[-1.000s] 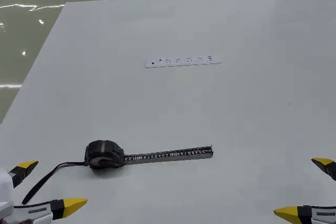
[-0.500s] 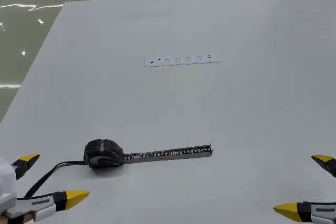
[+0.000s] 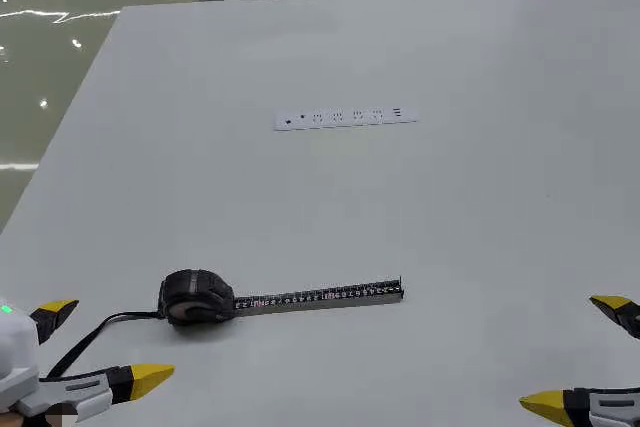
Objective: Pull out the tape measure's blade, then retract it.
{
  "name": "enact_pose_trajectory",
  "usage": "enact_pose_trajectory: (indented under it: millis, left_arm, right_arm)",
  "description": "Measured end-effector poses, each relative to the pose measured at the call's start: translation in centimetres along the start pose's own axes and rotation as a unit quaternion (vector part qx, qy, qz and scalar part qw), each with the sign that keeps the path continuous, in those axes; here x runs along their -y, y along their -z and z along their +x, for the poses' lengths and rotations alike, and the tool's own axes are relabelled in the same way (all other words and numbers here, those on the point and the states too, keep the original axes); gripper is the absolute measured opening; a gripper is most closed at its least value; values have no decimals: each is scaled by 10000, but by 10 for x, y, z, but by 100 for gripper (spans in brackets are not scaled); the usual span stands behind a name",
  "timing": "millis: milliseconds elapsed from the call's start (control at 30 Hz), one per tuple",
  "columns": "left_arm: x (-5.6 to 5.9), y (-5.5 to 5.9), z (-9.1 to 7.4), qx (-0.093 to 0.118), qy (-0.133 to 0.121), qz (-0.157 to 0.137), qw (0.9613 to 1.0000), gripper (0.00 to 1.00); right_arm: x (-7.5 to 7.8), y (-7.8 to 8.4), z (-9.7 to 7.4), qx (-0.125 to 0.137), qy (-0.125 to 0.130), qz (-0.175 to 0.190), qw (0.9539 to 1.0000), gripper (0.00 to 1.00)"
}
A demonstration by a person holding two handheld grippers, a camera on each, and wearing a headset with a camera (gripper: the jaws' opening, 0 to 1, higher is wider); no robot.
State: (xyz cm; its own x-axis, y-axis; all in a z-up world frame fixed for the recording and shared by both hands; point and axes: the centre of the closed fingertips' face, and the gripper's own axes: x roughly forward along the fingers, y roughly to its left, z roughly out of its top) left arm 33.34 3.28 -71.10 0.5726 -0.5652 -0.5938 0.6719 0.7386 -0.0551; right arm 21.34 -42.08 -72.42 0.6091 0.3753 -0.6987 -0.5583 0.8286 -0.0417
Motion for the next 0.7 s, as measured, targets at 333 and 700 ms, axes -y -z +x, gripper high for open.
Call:
enact_pose_trajectory:
  millis: [333, 700]
  left_arm:
    - [5, -12, 11, -4, -115, -152, 9998, 99]
    - [20, -18, 31, -10, -148, -182, 9997, 99]
  right_arm:
    - [0, -15, 5, 67, -199, -120, 9997, 99]
    - [0, -29, 16, -149, -535, -700, 9960, 99]
